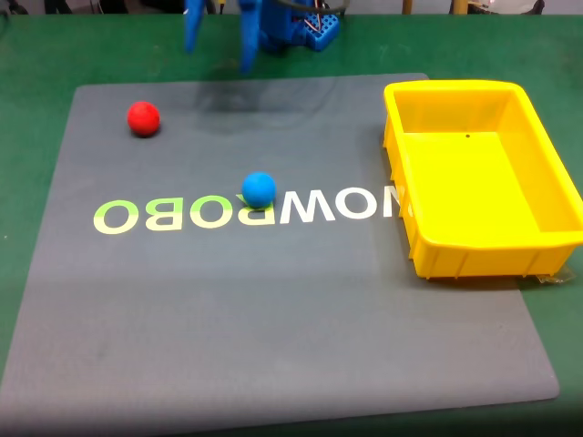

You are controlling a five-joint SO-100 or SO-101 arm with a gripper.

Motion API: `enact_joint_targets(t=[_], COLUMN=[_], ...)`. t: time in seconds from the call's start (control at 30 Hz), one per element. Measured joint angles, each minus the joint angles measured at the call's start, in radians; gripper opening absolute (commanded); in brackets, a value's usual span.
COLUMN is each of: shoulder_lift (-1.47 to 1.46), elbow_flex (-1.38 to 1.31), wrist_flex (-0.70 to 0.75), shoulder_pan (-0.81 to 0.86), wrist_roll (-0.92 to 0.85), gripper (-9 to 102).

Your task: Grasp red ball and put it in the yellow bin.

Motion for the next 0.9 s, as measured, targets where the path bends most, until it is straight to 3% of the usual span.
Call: enact_joint_targets(t=[0.33,0.9], shoulder_lift=[-0.296,-0.658], elbow_flex=[-0.055,-0.094], wrist_flex=[-0.170,-0.451], shoulder_pan=[0.218,0.193], wrist_roll=[-0.037,-0.012], gripper=[33,33])
